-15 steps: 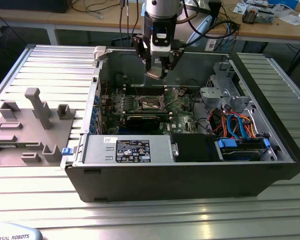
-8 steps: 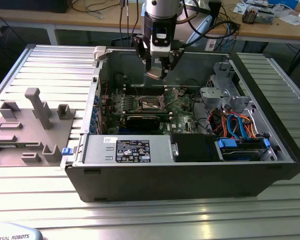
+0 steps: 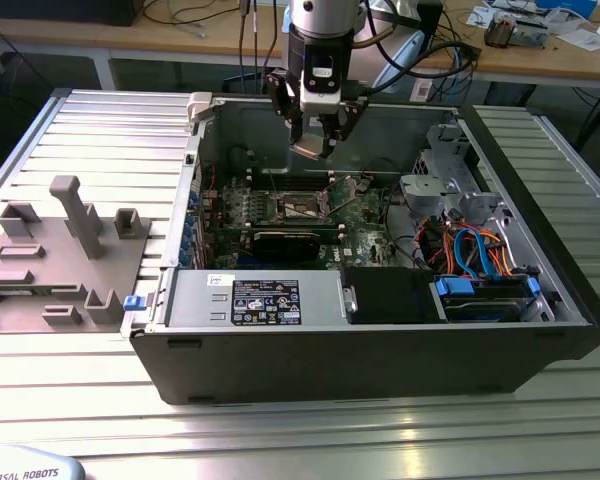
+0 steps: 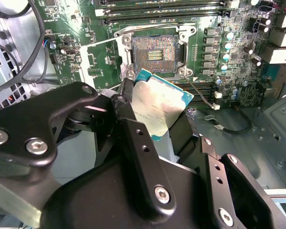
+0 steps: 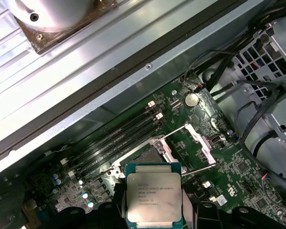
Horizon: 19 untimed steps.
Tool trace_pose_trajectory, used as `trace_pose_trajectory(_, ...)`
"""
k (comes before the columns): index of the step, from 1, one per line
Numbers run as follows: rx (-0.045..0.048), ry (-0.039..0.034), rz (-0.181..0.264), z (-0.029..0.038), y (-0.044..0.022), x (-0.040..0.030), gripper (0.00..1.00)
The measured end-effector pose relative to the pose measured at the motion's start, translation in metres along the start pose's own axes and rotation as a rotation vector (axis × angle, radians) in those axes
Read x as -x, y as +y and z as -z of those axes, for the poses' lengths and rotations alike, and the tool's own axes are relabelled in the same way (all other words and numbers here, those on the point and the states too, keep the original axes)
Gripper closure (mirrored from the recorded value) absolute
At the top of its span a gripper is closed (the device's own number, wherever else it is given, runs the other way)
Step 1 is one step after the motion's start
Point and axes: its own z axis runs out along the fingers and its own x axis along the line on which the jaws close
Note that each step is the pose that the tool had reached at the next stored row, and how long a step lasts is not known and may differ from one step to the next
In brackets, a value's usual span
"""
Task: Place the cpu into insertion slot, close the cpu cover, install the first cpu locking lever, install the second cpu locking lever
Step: 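Place the cpu into insertion slot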
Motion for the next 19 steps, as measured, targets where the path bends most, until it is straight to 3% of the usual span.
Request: trace_pose_trajectory(19,0.0001,-0.0007,-0.01,-0.0004,0.0,0.0,0.45)
